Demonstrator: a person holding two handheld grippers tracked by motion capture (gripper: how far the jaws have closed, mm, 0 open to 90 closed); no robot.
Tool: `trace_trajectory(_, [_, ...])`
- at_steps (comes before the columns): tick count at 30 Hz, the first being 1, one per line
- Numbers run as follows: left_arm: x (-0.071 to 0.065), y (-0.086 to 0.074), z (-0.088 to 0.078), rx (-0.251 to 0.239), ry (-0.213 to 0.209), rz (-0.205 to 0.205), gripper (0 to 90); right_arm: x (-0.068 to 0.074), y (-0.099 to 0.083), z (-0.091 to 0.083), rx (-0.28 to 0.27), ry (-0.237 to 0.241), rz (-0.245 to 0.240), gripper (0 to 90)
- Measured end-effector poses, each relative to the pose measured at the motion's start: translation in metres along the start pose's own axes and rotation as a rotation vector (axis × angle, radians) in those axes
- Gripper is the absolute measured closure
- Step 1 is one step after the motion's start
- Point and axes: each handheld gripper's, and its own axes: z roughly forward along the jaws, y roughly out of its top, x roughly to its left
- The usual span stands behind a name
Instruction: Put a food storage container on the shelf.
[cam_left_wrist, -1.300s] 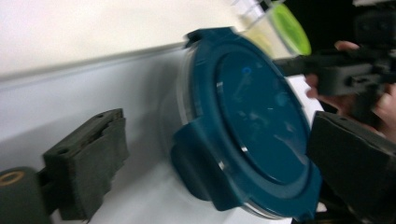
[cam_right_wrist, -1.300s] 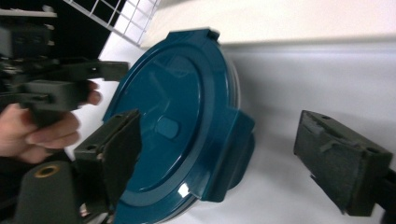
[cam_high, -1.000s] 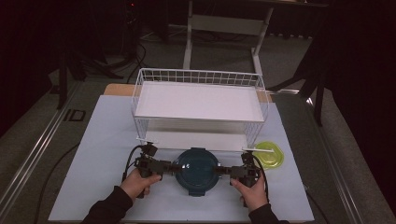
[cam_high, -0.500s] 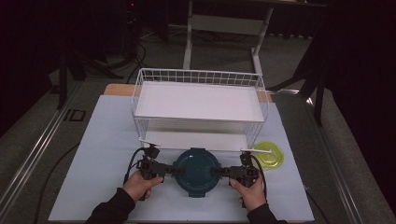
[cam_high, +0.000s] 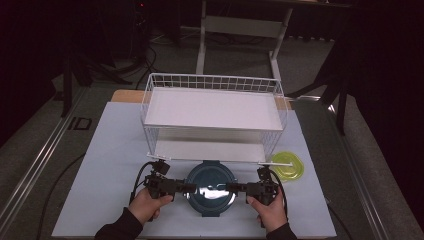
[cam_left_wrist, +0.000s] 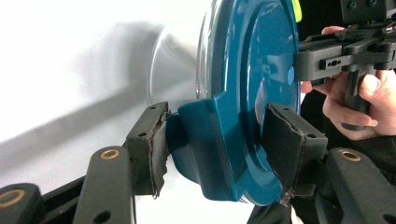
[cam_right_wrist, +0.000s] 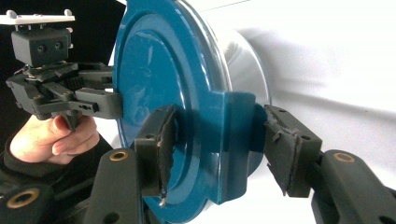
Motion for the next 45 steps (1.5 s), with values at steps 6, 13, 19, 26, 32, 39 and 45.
trace_trajectory(6, [-0.001, -0.005, -0.002, -0.01, 0.004, 0.0, 44.3, 0.01, -0.003, -0.001, -0.004, -0.028, -0.064, 46.0])
trace_trajectory(13, [-0.008, -0.009, -0.003, -0.016, 0.022, -0.013, 44.5, 0.012, -0.007, -0.003, 0.001, -0.019, -0.088, 45.9])
trace_trajectory(19, [-0.016, -0.007, -0.005, -0.019, 0.024, -0.017, 44.5, 0.012, -0.01, -0.006, -0.005, -0.013, -0.081, 45.5])
trace_trajectory(26, [-0.036, 0.01, -0.024, -0.056, 0.028, 0.024, 44.6, 0.037, 0.004, -0.025, -0.04, -0.007, -0.123, 45.5])
trace_trajectory(32, [-0.055, 0.03, -0.043, -0.097, 0.031, 0.053, 44.8, 0.055, 0.018, -0.038, -0.071, -0.004, -0.152, 45.5])
trace_trajectory(39, [-0.076, 0.056, -0.066, -0.144, 0.019, 0.083, 45.1, 0.085, 0.042, -0.059, -0.114, -0.003, -0.193, 45.5])
trace_trajectory(45, [-0.091, 0.083, -0.084, -0.173, 0.024, 0.099, 45.1, 0.105, 0.066, -0.073, -0.142, -0.002, -0.214, 45.5])
